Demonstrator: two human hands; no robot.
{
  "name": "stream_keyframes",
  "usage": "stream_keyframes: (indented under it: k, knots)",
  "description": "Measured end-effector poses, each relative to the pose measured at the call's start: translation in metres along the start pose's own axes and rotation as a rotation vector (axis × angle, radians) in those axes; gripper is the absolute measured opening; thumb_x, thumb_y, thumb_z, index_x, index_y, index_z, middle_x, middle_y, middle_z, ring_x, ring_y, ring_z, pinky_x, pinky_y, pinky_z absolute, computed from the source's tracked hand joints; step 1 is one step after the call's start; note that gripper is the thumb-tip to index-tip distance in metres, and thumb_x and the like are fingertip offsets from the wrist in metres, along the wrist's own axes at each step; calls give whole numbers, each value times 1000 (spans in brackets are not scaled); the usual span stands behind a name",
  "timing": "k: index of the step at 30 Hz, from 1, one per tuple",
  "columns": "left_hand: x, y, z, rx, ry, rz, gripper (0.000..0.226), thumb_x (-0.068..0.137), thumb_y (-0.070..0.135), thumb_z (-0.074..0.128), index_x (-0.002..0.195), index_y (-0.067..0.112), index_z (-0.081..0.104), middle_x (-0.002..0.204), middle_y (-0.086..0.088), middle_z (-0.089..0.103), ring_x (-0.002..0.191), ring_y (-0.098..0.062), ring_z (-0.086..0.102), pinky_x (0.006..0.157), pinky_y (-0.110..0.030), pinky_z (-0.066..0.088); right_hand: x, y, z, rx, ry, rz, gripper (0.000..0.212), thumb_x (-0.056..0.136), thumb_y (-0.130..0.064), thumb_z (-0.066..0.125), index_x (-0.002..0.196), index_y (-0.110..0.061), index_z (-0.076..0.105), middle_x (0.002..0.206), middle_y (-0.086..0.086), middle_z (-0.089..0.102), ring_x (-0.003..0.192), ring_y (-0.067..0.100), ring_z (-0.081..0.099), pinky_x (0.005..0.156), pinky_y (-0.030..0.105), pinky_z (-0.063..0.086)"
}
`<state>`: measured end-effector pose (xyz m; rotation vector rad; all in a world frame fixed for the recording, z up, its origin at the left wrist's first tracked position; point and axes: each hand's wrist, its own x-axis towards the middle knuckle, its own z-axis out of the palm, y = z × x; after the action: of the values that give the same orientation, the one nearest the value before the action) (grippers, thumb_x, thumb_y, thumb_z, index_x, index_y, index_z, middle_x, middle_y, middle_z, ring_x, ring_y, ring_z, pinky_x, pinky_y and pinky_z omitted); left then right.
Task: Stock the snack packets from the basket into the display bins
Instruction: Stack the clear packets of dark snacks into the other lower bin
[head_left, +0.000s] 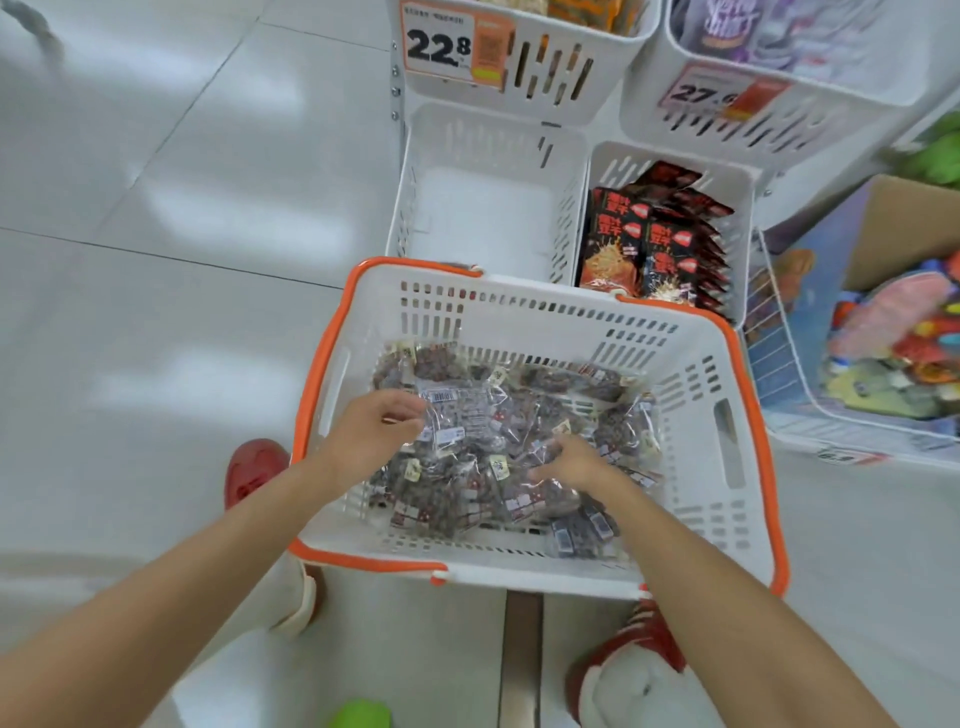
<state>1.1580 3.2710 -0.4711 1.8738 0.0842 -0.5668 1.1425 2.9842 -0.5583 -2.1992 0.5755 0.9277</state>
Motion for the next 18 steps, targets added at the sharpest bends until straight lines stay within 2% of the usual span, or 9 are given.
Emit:
stream_keyframes:
  k: [2, 4, 6, 8, 9, 12, 14, 15, 18]
  knots:
    - [1, 9, 3, 8, 9, 16, 20, 91, 11, 67, 98, 30, 64, 102, 5, 65, 92, -14, 62, 86, -31, 53, -16, -6, -18, 38, 7, -118, 29, 89, -23, 72, 102, -1, 58, 108, 15, 61, 92, 22, 58, 80, 27, 44]
    - [4, 17, 8, 13, 22, 18, 29, 88, 21, 72, 115, 26, 62, 113, 6, 63, 101, -11, 61, 96, -36, 50, -38, -22, -33, 151, 22, -233, 15, 91, -22, 69, 100, -10, 64, 101, -1, 67, 93, 15, 63, 82, 27, 48]
    - [4, 24, 15, -15, -46, -32, 67, 79, 41, 77, 138, 27, 47, 128, 12, 53, 114, -10, 54, 101, -35, 46, -60, -46, -41, 391, -24, -327, 12, 91, -17, 66, 103, -13, 67, 101, 1, 73, 95, 19, 70, 85, 32, 54]
    - [3, 27, 19, -101, -158, -107, 93, 64, 55, 82, 144, 30, 41, 135, 11, 52, 119, -13, 54, 104, -41, 45, -72, -71, -43, 551, -84, -364, 15, 91, -17, 64, 105, -12, 66, 100, 4, 75, 96, 19, 71, 82, 31, 57]
    - [2, 27, 18, -158, -183, -132, 86, 64, 52, 83, 138, 26, 49, 133, 5, 59, 117, -18, 58, 103, -45, 47, -72, -81, -41, 553, -95, -379, 19, 90, -21, 64, 106, -12, 66, 102, 5, 74, 97, 19, 71, 83, 32, 58]
    - [5, 23, 2, -293, -54, -129, 21, 86, 15, 73, 106, 17, 67, 99, -3, 74, 106, -30, 67, 94, -53, 53, -58, -98, -23, 520, -8, -437, 24, 92, -30, 61, 112, -17, 64, 110, 2, 71, 106, 20, 66, 92, 34, 54]
    - [9, 20, -13, -362, 36, -99, 15, 90, 10, 68, 102, 18, 66, 86, 4, 73, 109, -32, 65, 95, -56, 52, -37, -95, -3, 402, 160, -455, 26, 95, -26, 58, 121, -21, 61, 121, -3, 65, 114, 25, 62, 99, 38, 51]
    - [10, 18, -19, -379, 44, -83, 18, 91, 10, 67, 106, 19, 64, 91, 3, 73, 110, -32, 65, 96, -56, 51, -24, -91, 7, 268, 182, -461, 35, 94, -28, 61, 130, -24, 57, 132, -6, 58, 123, 25, 56, 104, 42, 47]
    - [9, 14, -23, -308, 52, -38, 31, 94, 10, 63, 117, 29, 58, 106, 2, 70, 104, -18, 66, 94, -35, 53, 5, -76, 38, -321, 26, -488, 79, 86, -32, 73, 152, -30, 29, 161, -5, 23, 148, 20, 19, 121, 48, 18]
